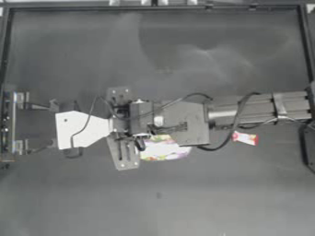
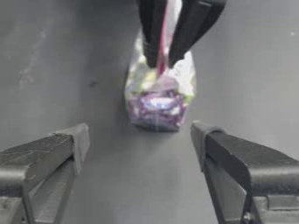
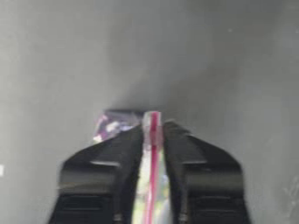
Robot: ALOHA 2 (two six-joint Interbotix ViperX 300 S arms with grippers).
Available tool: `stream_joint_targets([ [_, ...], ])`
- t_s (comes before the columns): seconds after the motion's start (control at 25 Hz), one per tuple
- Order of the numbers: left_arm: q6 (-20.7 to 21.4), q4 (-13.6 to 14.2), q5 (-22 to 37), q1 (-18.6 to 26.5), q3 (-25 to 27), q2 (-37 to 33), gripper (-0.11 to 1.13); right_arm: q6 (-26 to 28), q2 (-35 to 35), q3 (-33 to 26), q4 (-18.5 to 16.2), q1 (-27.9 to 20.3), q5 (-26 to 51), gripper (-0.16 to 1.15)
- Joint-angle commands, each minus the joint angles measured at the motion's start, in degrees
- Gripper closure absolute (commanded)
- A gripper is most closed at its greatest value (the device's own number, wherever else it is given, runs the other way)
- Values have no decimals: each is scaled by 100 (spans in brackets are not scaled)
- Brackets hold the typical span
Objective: Put candy in bag
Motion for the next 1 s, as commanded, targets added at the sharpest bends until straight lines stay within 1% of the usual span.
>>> stream_joint_targets([
  [0.04,-9,-9,-26,0,-79,53,2,0,-158,-141,-79,18,53,54],
  [0.16,-9,0,-26,0,-70,53,2,9,-158,-141,-229,44,114,63],
  [0.24,-9,-9,-26,0,-70,53,2,9,-158,-141,-264,53,132,68],
  [0.48,-18,-9,-26,0,-105,123,2,0,-167,-149,-211,53,88,80],
  [0.64,-18,-9,-35,0,-132,229,2,0,-229,-149,-176,53,88,91],
  [0.72,-18,-9,-35,0,-141,255,2,0,-264,-149,-149,53,79,93],
  [1.0,-26,-18,-53,0,-158,264,2,0,-404,-105,-132,62,18,93],
])
